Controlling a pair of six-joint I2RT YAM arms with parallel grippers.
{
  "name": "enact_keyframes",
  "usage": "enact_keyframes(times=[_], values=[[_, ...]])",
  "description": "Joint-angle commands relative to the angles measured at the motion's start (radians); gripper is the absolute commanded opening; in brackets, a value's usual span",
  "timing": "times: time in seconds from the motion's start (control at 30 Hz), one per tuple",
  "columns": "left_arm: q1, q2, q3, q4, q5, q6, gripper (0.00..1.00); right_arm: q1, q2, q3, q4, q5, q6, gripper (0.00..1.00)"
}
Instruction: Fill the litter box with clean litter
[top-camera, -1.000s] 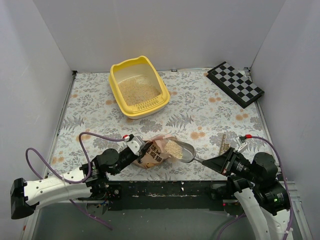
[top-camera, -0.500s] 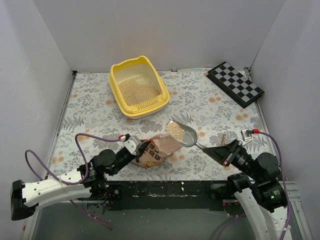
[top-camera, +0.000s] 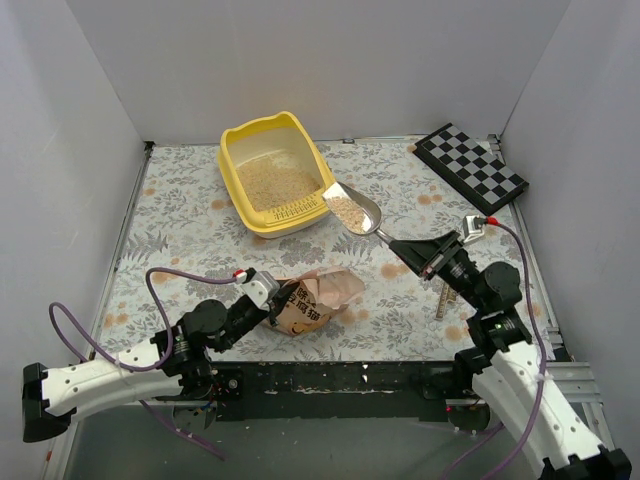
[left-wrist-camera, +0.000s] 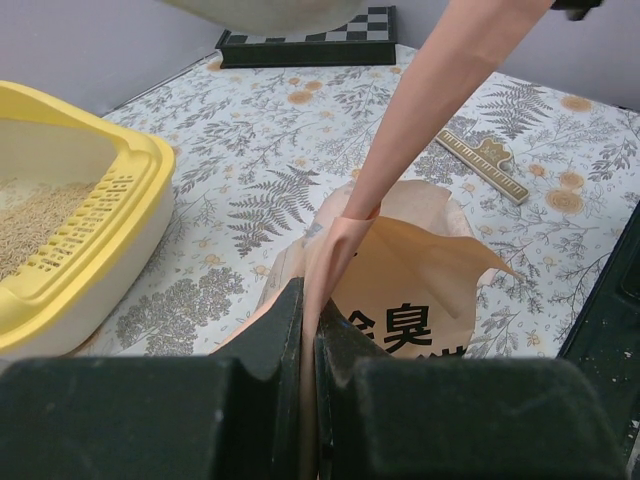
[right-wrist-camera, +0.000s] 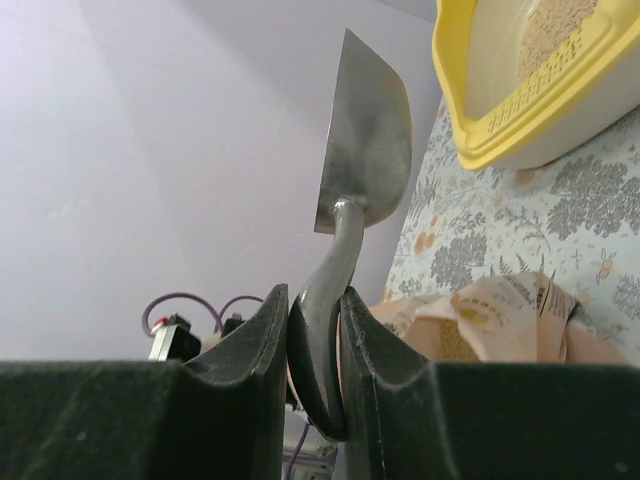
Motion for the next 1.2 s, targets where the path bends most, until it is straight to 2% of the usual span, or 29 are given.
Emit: enact_keyframes(times=[0.0,0.17,0.37,0.47,0.5,0.63,0.7,0.9,1.0,1.17], values=[[-0.005,-0.035,0.029,0.073,0.004,-0.02,0.0,0.004,0.246,0.097,0.461,0.024,0.005,0.01],[-0.005,-0.036,0.032,0.064,-0.003,-0.017,0.0,0.03,0.57,0.321,0.501,-0.016,-0.122,0.01],[-0.005,-0.029,0.037,0.052,-0.014,-0.014,0.0,0.074,0.894,0.603,0.371,-0.052,-0.295,0.01],[-0.003,-0.021,0.041,0.044,-0.019,-0.007,0.0,0.108,1.057,0.782,0.228,-0.051,-0.406,0.01],[-0.003,-0.02,0.041,0.041,-0.017,-0.009,0.0,0.126,1.095,0.848,0.157,-0.036,-0.499,0.01],[-0.003,-0.021,0.041,0.04,-0.02,-0.007,0.0,0.18,1.255,1.143,-0.164,0.069,-0.734,0.01],[-0.003,-0.021,0.041,0.037,-0.025,-0.006,0.0,0.191,1.316,1.242,-0.244,0.087,-0.811,0.01],[-0.003,-0.016,0.041,0.037,-0.039,-0.015,0.0,0.249,1.508,1.555,-0.562,0.28,-1.062,0.01],[-0.003,-0.021,0.046,0.03,-0.054,-0.026,0.0,0.303,1.572,1.637,-0.628,0.435,-1.212,0.01],[-0.003,-0.039,0.046,0.026,-0.085,-0.029,0.0,0.395,1.575,1.619,-0.582,0.614,-1.467,0.01]])
